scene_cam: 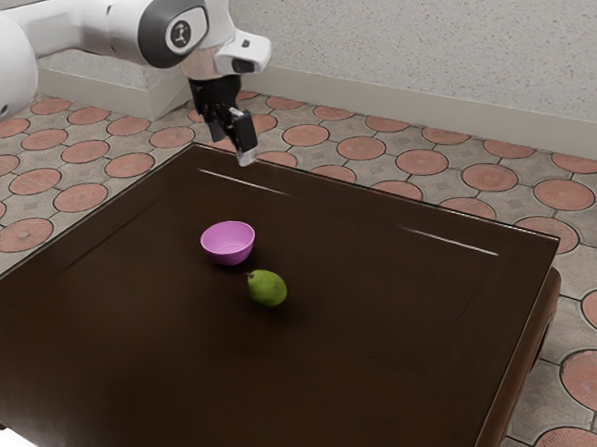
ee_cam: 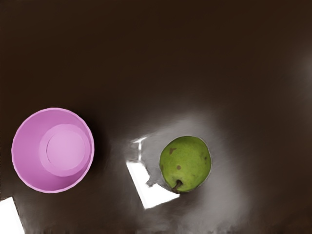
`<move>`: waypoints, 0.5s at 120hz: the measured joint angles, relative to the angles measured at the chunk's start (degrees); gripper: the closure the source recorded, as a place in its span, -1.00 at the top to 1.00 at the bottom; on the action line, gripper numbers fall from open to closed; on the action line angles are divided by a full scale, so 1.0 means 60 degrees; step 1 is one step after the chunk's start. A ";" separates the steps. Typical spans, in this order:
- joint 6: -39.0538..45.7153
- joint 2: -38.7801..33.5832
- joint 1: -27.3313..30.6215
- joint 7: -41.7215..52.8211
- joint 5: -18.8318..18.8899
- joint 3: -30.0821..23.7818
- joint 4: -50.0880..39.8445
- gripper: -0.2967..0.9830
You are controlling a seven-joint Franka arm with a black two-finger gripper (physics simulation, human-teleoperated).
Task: Place the pear in the bowl.
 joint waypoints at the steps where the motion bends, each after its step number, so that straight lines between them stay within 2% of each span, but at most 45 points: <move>1: -0.0036 0.0001 0.0000 -0.0016 0.0013 0.0000 0.0000 0.51; 31: -0.0002 0.0883 0.0042 -0.0481 0.0002 -0.0059 -0.0716 0.53; 60: 0.0445 0.2281 0.0170 -0.0864 -0.1258 -0.0216 -0.0977 0.52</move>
